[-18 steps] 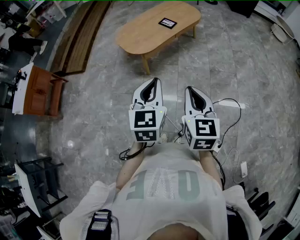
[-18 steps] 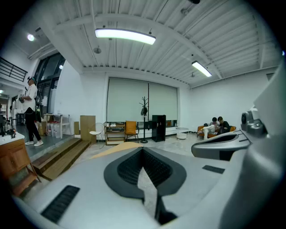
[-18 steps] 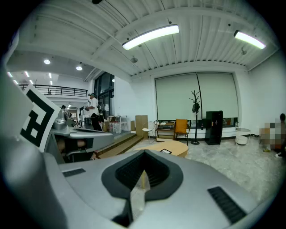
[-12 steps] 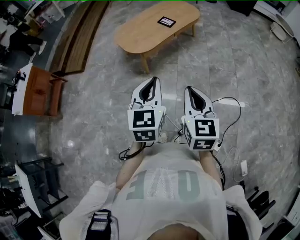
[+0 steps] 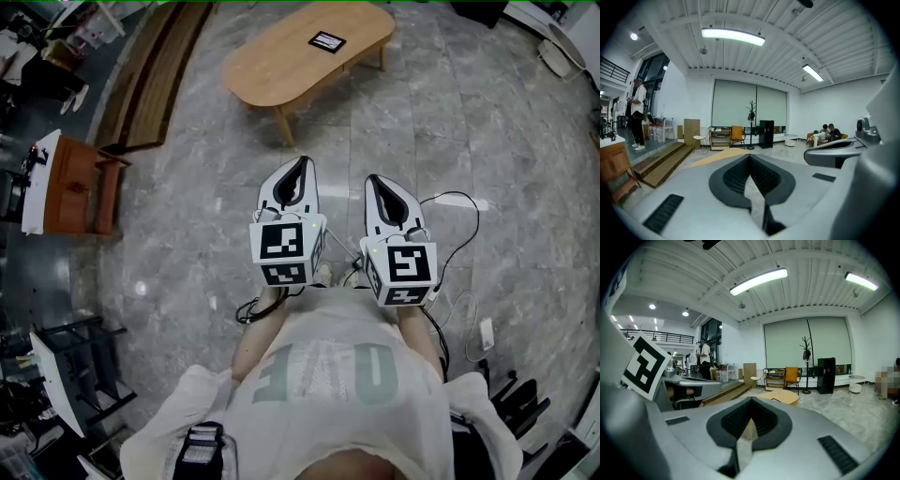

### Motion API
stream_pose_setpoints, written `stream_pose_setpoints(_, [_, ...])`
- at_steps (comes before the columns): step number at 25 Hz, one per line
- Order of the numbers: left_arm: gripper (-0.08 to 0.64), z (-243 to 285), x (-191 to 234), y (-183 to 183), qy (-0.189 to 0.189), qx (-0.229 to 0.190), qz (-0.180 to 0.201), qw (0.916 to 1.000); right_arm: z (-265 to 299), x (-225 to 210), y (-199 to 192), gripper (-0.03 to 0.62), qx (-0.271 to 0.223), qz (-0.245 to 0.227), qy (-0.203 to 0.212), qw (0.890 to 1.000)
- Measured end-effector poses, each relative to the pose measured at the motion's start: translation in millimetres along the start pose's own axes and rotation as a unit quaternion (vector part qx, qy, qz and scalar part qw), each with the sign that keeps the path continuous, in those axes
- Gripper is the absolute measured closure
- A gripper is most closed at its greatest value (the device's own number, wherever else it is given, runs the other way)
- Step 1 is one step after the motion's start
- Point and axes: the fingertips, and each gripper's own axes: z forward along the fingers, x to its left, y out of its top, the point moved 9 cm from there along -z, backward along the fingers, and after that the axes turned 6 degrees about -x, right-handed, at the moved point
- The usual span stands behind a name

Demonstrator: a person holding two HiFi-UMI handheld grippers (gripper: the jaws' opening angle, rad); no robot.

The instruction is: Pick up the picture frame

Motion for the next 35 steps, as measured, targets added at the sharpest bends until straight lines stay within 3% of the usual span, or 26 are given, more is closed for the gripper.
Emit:
stream_pose_setpoints(12, [0.551, 9.9, -9.7, -9.6, 0.017, 0.006, 0.003, 0.9998, -0.5, -20.2, -19.9, 0.588, 0.019, 0.013, 0.022, 1.000])
stream_pose_setpoints(18, [0.551, 36.3, -2.8, -8.4, 0.035, -0.015, 0.001, 0.9993, 12.5, -47.7, -27.7, 0.588, 0.018, 0.014, 0.013, 1.000])
stream_pose_setpoints(27, [0.551, 128.4, 15.7, -26.8, 0.021, -0.044, 0.005, 0.9988, 88.1, -93.1, -47.9, 0.588, 0.000, 0.000, -0.001, 1.000])
stream_pose_setpoints(35, [0.551, 238.3, 57.1, 7.5, 0.005, -0.038, -0.008, 0.9992, 197.9, -131.8, -8.1, 0.588, 0.022, -0.009, -0.008, 1.000])
